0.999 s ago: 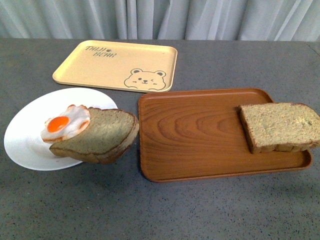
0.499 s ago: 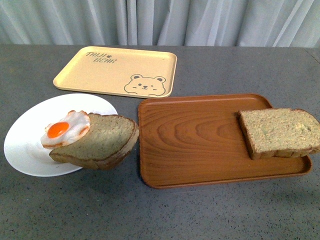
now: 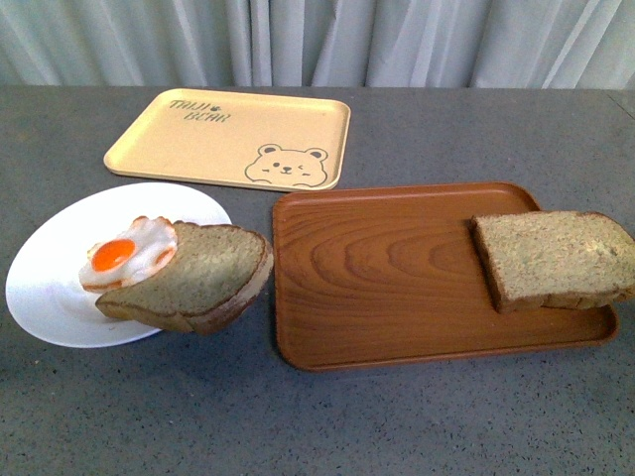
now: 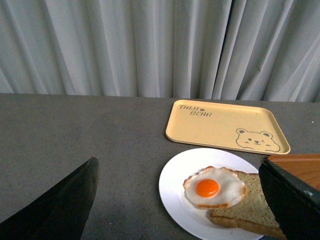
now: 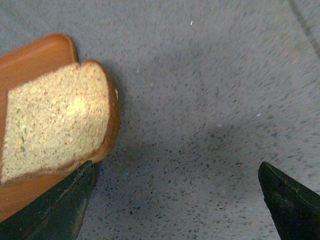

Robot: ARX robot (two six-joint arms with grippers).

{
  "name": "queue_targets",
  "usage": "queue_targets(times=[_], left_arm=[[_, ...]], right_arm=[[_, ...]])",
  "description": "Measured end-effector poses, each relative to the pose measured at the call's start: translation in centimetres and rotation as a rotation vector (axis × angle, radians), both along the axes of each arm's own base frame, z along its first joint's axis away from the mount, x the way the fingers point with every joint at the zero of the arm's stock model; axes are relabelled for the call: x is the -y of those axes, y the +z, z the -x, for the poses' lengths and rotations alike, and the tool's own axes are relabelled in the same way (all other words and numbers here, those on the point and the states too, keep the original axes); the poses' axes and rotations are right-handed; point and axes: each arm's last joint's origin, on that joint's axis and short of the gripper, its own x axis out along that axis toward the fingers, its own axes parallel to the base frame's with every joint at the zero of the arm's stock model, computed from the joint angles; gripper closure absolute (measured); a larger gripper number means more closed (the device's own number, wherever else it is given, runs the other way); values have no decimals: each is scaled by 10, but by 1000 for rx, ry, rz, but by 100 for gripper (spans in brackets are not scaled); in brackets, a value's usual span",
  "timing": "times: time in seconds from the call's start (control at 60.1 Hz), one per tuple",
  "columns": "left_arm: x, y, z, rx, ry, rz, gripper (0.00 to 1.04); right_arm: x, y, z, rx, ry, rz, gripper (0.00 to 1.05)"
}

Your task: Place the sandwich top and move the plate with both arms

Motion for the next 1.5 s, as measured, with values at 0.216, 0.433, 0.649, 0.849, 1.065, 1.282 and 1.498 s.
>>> queue_targets(times=[0.216, 0.433, 0.649, 0.849, 1.065, 1.282, 1.498], left_arm=[[0, 0, 0, 0, 0, 0, 9], [0, 0, 0, 0, 0, 0, 9], [0, 0, 0, 0, 0, 0, 9], [0, 0, 0, 0, 0, 0, 9], [0, 0, 0, 0, 0, 0, 9], [0, 0, 0, 0, 0, 0, 9], [0, 0, 0, 0, 0, 0, 9]], right_arm=[[-3, -23, -31, -26, 55, -109, 9], [-25, -40, -57, -49, 116, -167, 9], [-42, -49, -73, -73, 145, -202, 29], [-50, -42, -76, -48, 152, -238, 60], [-66, 0, -74, 68, 240, -273, 96], [-117, 52, -85, 223, 384, -337, 103], [-206, 88, -111, 308, 547, -457, 103]])
